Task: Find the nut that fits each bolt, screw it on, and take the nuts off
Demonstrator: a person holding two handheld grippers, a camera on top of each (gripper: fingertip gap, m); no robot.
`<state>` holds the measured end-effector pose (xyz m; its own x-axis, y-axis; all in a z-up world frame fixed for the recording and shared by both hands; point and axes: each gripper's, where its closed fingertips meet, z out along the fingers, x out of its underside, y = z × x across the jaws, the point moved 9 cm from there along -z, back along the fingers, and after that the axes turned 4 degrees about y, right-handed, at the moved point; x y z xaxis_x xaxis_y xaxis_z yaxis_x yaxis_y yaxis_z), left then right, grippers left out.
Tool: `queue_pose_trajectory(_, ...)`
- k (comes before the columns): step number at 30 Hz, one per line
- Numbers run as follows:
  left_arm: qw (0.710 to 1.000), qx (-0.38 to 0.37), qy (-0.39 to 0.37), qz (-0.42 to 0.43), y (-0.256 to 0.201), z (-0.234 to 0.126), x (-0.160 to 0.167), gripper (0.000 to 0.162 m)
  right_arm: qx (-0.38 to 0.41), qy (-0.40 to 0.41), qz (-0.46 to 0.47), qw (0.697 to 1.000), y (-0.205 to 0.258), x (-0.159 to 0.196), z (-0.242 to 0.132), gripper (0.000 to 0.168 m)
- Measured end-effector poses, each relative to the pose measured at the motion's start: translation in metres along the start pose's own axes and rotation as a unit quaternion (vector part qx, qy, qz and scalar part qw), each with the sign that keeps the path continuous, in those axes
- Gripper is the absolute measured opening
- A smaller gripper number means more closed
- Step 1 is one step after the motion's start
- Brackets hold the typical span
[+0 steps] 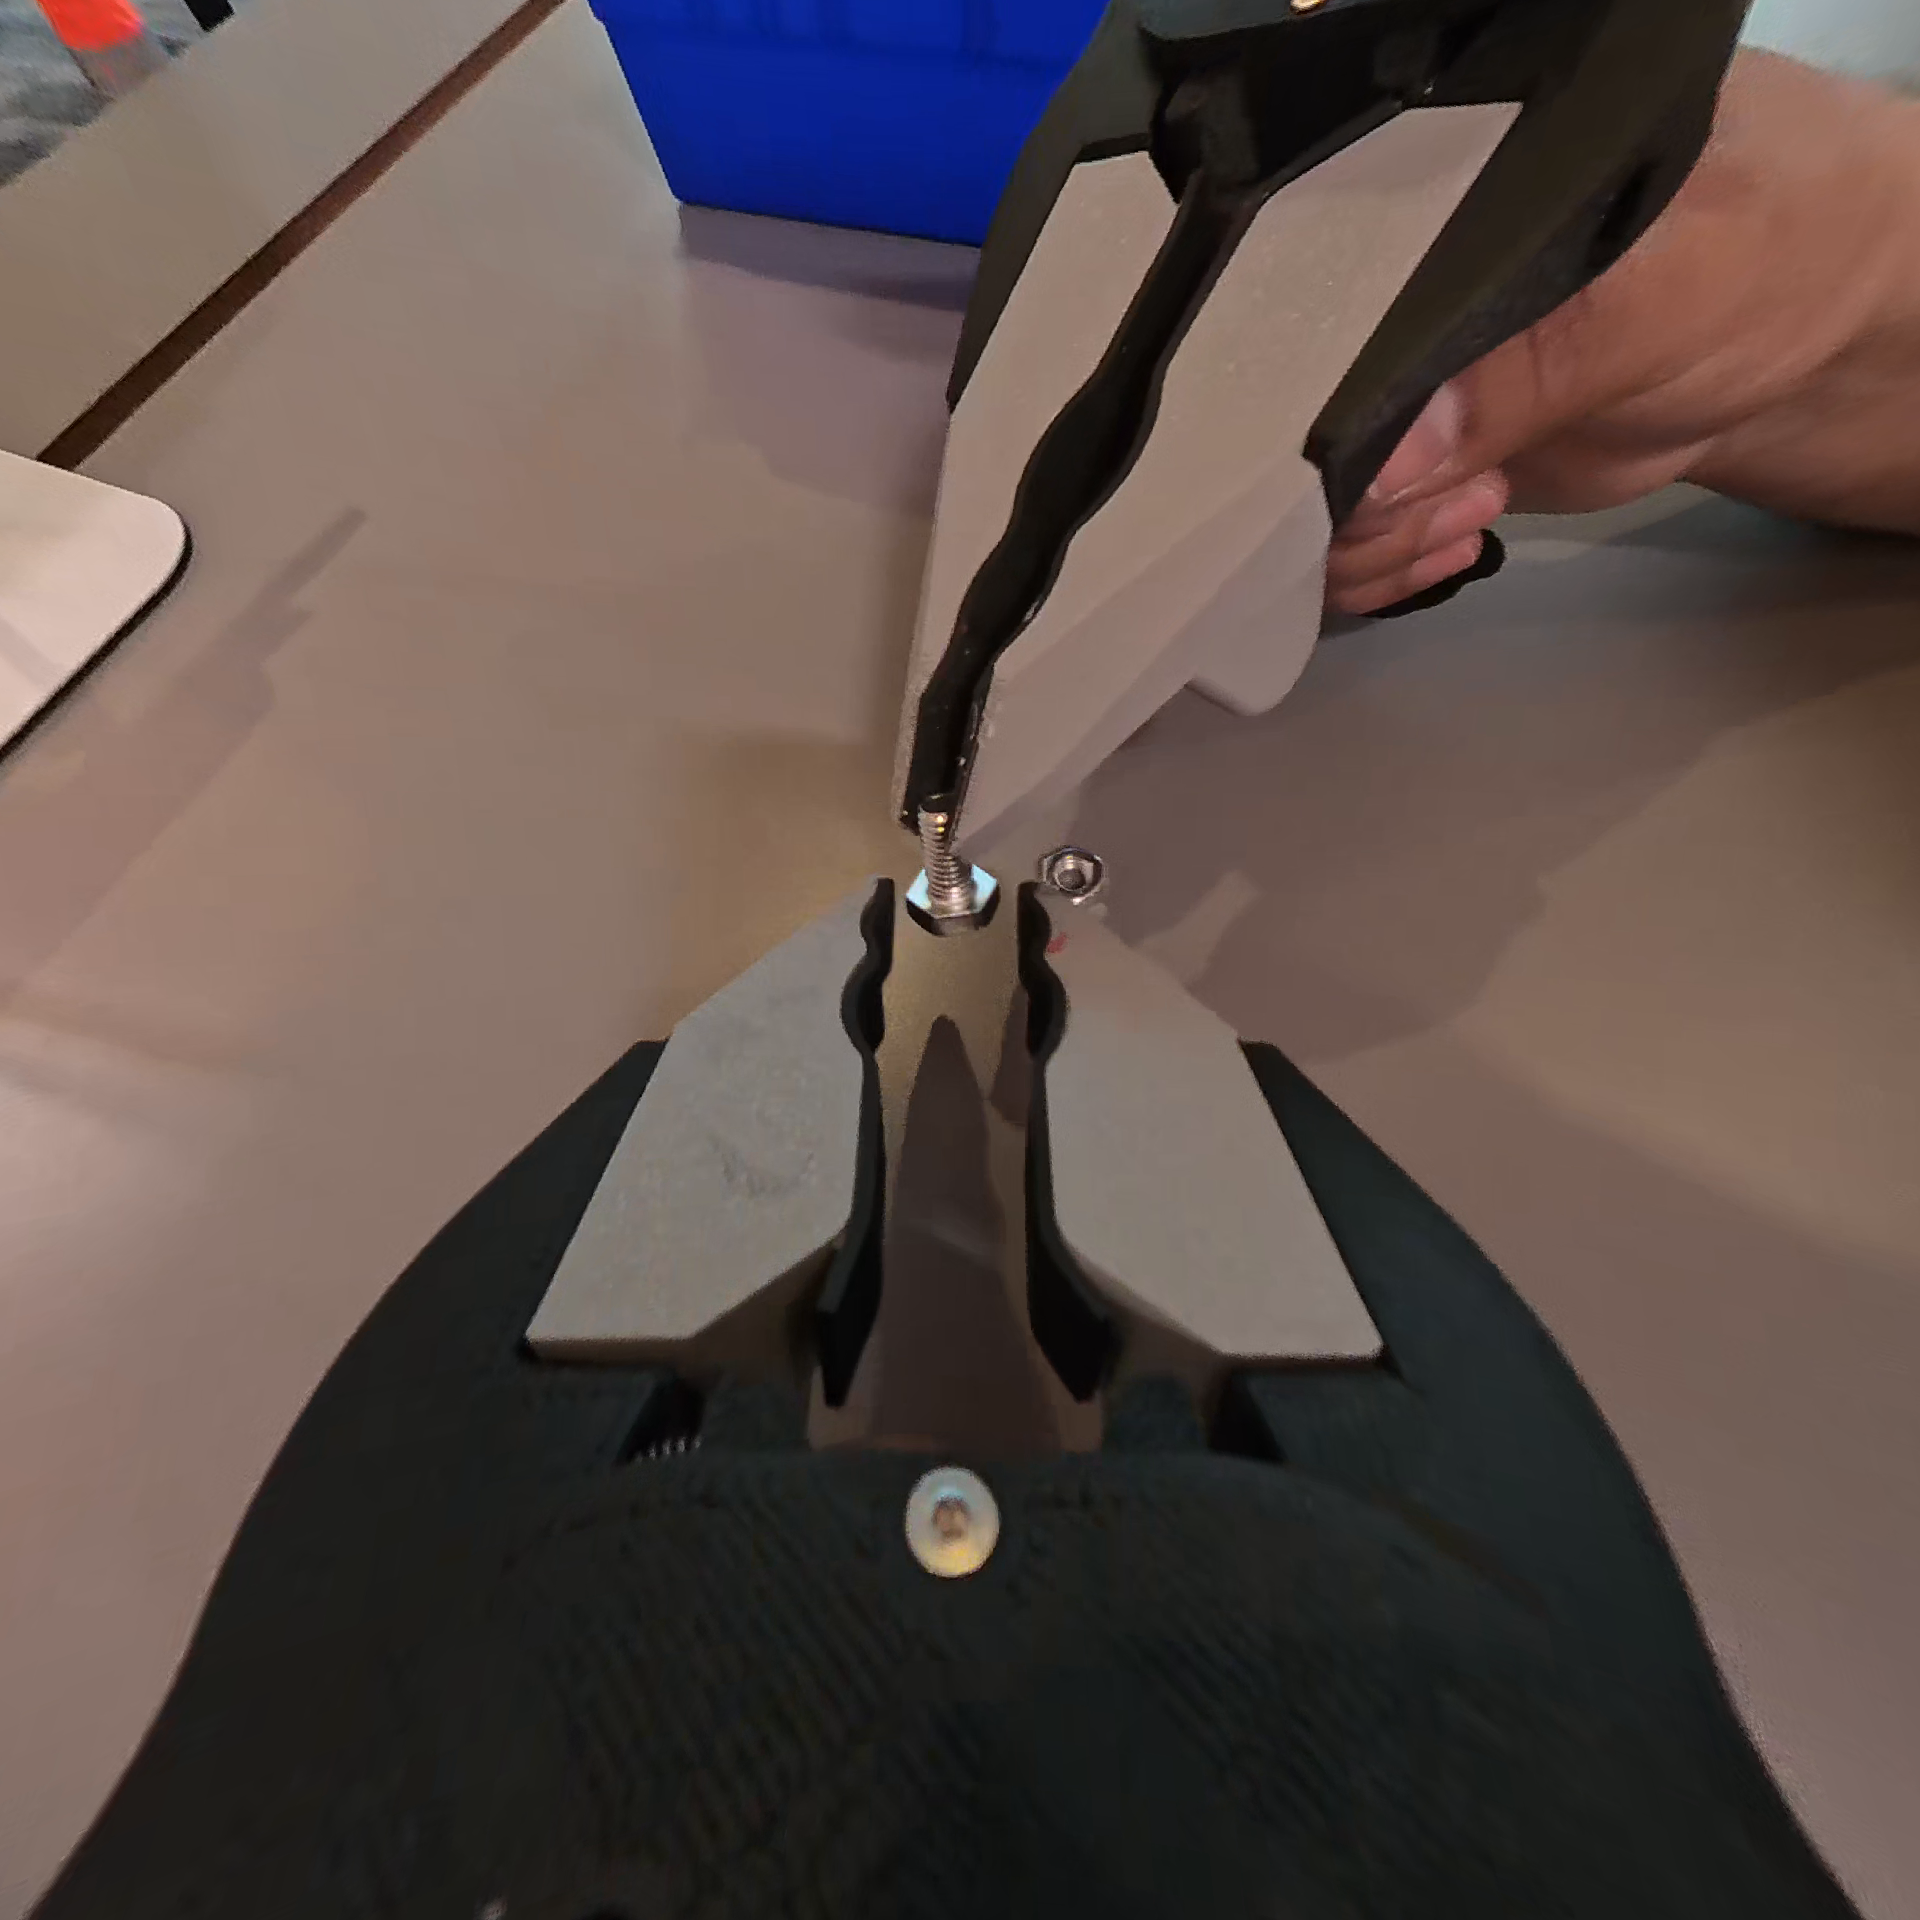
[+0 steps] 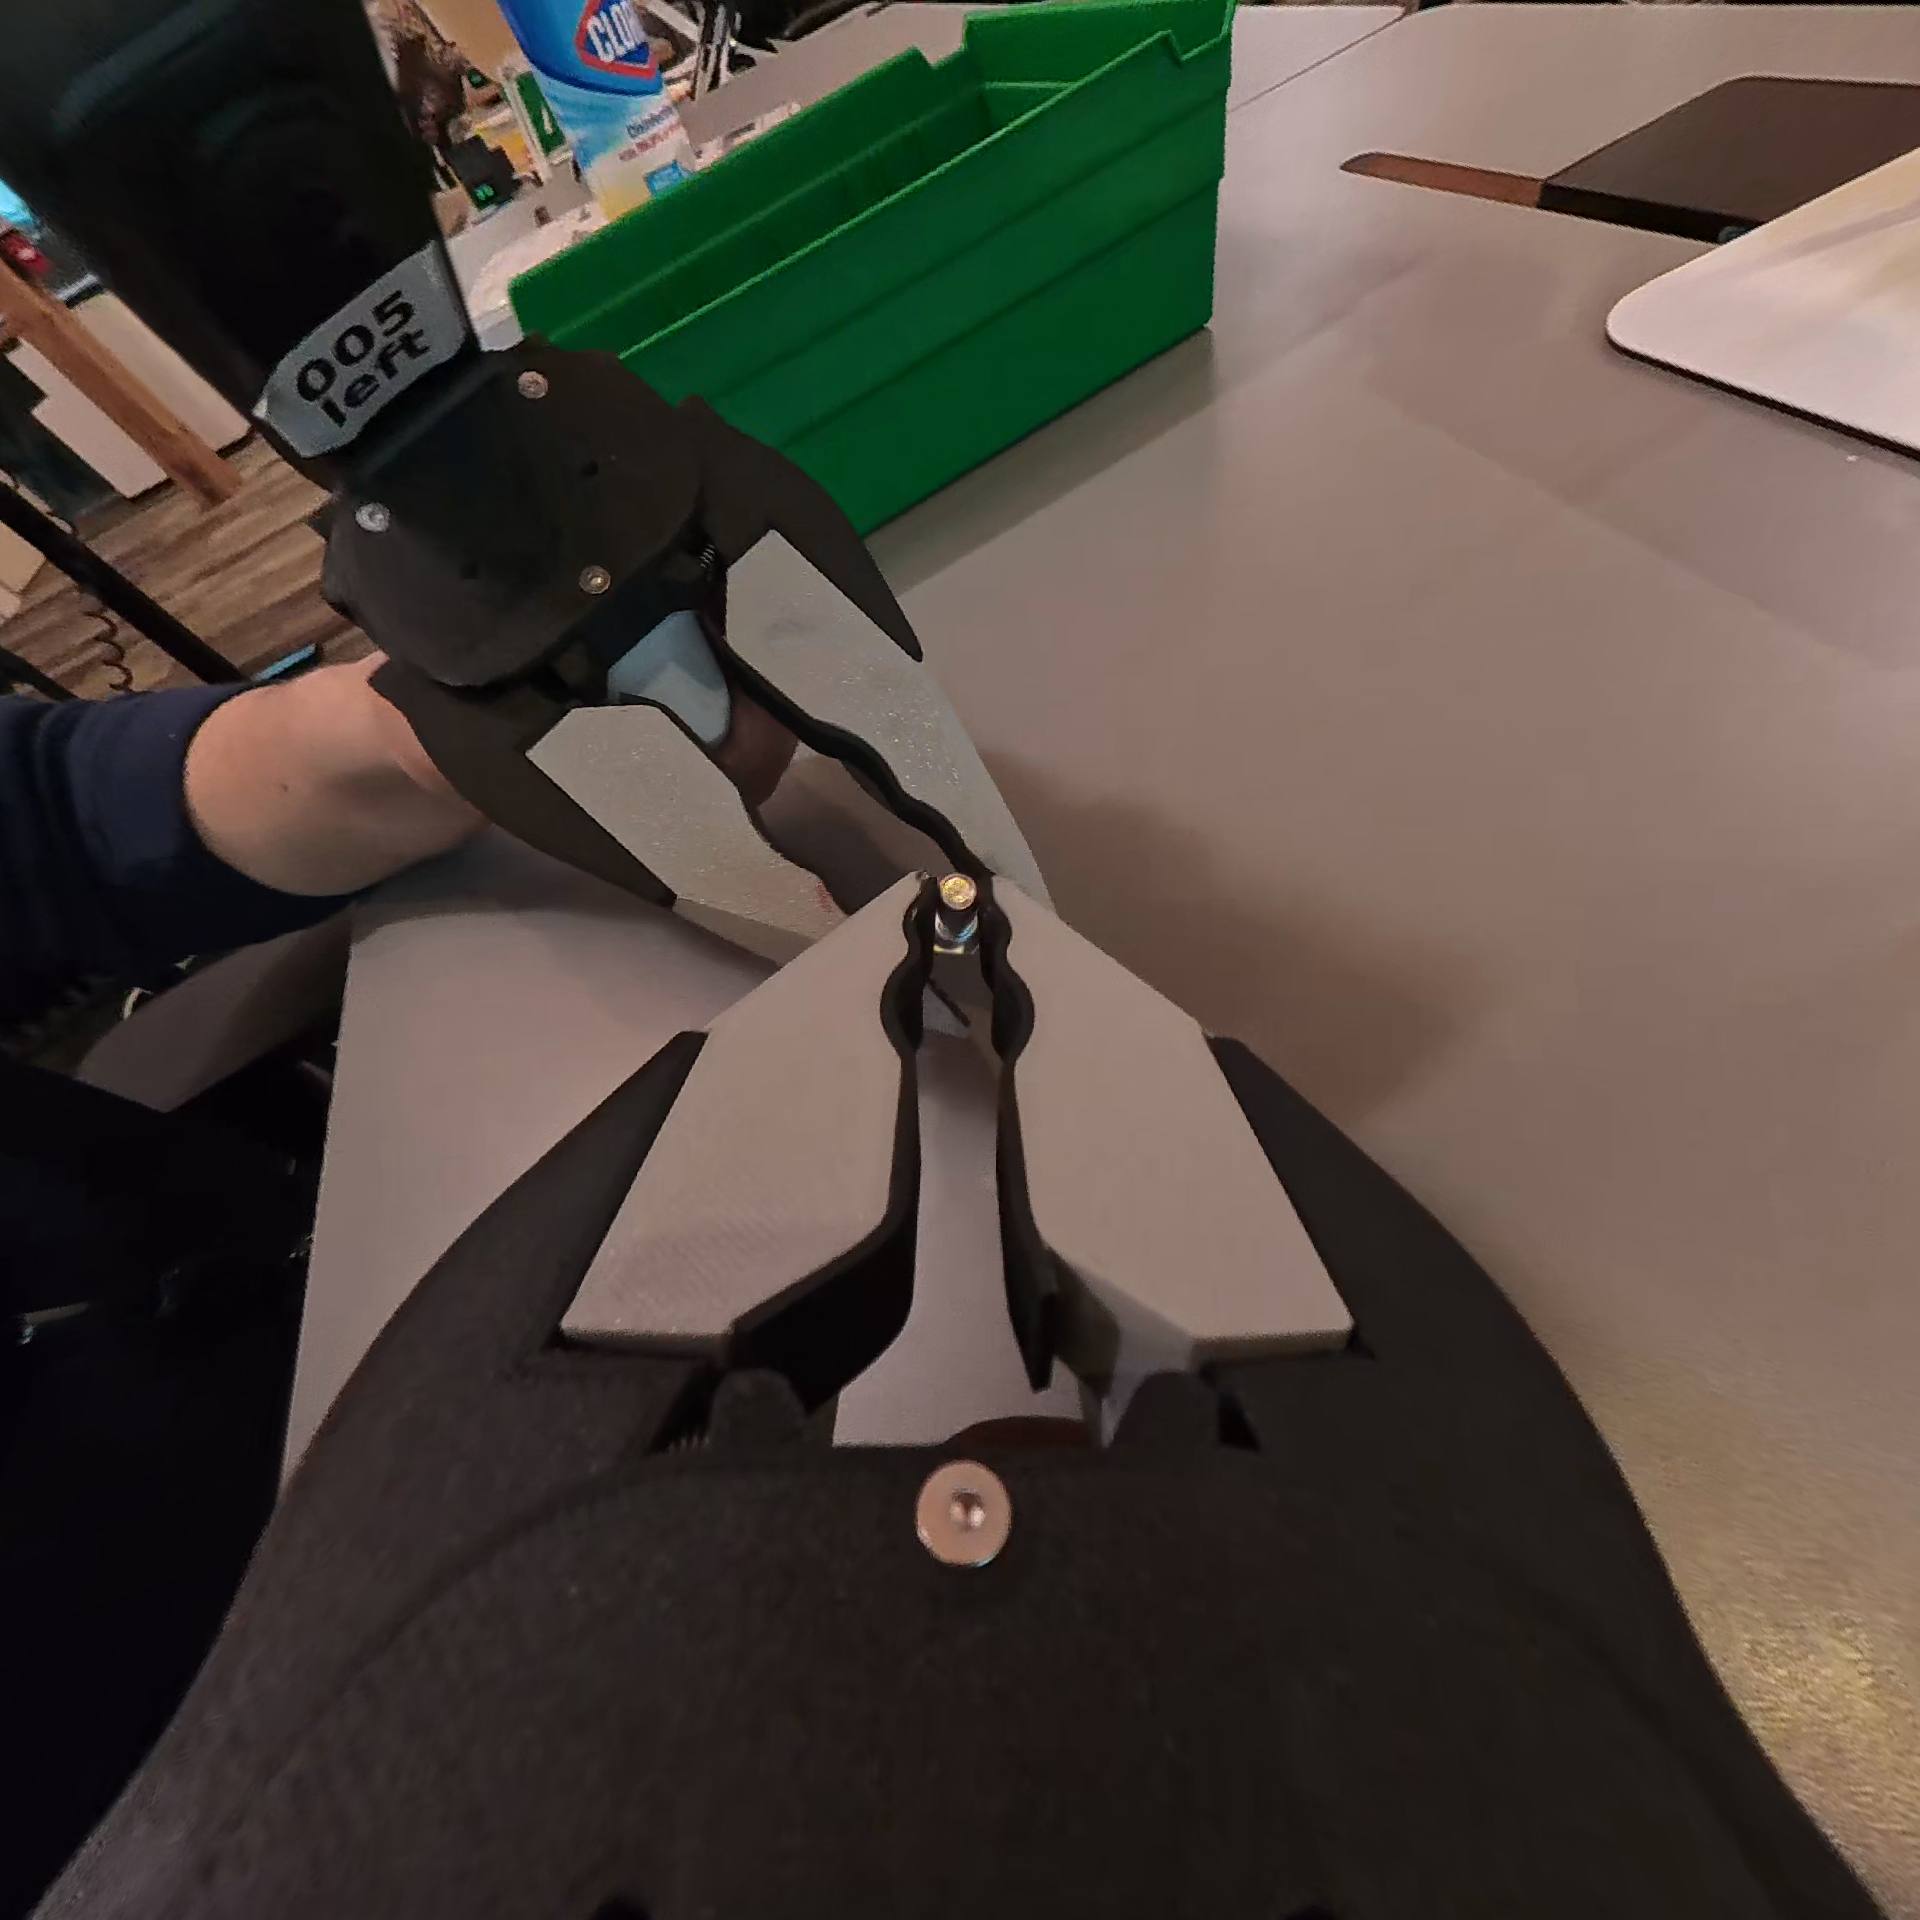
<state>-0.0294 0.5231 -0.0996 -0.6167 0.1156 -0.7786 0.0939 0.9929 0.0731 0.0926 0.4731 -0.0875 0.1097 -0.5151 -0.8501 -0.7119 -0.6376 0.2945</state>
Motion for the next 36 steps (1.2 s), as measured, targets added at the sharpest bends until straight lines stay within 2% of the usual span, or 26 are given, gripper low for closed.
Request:
queue_pose_trajectory(4,1.0,0.023,-0.013,-0.001,-0.002,-0.002,-0.002,0.02,-0.032,-0.017,-0.009,0.999,0.005,-0.004,-0.004,0.004)
queue_pose_trajectory(8,0.999,0.031,-0.035,0.007,-0.002,-0.009,-0.006,0.018,-0.016,-0.014,-0.032,0.999,0.004,-0.005,-0.009,0.004)
queue_pose_trajectory(17,0.997,0.03,-0.068,0.02,-0.004,-0.016,-0.011,0.014,-0.042,-0.04,-0.028,0.998,0.008,-0.009,-0.013,0.004)
queue_pose_trajectory(36,0.994,0.05,-0.096,0.014,-0.003,-0.022,-0.013,0.013,-0.054,-0.06,-0.028,0.996,0.01,-0.012,-0.019,0.004)
